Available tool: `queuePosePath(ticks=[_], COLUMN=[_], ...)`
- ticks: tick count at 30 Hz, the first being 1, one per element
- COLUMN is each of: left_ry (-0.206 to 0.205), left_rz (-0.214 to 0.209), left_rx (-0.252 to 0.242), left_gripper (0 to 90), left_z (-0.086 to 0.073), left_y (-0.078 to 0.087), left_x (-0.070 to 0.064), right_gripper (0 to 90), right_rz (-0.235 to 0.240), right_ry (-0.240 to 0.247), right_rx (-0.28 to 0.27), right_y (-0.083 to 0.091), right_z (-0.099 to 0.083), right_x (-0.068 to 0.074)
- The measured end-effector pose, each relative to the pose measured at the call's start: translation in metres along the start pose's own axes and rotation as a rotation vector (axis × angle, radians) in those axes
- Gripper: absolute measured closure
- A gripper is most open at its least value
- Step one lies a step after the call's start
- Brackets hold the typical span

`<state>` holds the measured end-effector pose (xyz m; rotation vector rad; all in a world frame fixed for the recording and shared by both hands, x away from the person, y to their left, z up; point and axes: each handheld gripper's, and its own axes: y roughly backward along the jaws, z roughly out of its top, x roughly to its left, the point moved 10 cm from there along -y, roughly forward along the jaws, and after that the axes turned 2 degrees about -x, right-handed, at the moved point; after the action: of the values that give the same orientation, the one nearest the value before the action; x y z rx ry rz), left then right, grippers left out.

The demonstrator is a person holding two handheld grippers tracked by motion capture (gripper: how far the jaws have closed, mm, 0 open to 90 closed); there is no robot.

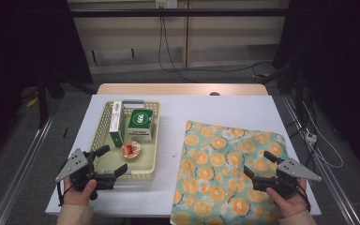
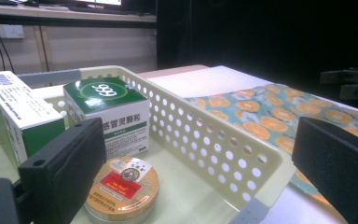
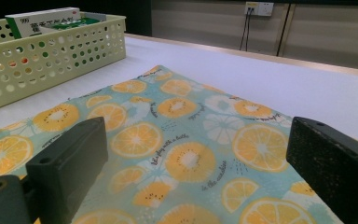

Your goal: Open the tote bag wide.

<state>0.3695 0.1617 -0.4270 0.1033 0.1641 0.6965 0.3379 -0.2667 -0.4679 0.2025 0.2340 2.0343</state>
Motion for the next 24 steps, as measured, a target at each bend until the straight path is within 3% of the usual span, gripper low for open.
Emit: queuePosePath(ticks=[4,12,14,15,17,19,21,24], left_ry=[0.01,0.006,0.004,0.002,-0.004,0.005,0.018,0.023], left_rz=[0.004,-0.006,-0.013,-0.016,-0.024,-0.023,-0.015,-0.014], left_rx=[-0.004,-0.012,-0.009,-0.007,-0.002,-0.002,-0.022,-0.03], left_gripper=[3.0,3.0,3.0,3.0,3.0,3.0,3.0,3.0], left_z=[-0.001,0.004,0.004,0.004,0.003,0.003,0.007,0.009], left_y=[0.0,0.001,0.0,-0.001,-0.003,-0.004,-0.006,-0.007], left_x=[0.002,-0.001,-0.003,-0.004,-0.005,-0.005,0.0,0.001], right_gripper=[5.7,5.5,4.0,4.0,6.6,17.8,21.2,28.2], right_rz=[0.011,0.012,0.008,0.008,0.016,0.023,0.047,0.043], right_ry=[-0.01,-0.028,-0.048,-0.048,-0.033,-0.009,-0.009,0.044], right_rx=[0.012,0.089,0.146,0.146,0.18,0.225,0.261,0.319], right_y=[-0.002,-0.001,-0.001,-0.001,-0.004,-0.007,-0.01,-0.014], right_z=[0.0,-0.003,-0.008,-0.008,-0.012,-0.017,-0.022,-0.029], right_x=[0.002,0.002,0.0,0.0,0.001,0.002,0.006,0.009])
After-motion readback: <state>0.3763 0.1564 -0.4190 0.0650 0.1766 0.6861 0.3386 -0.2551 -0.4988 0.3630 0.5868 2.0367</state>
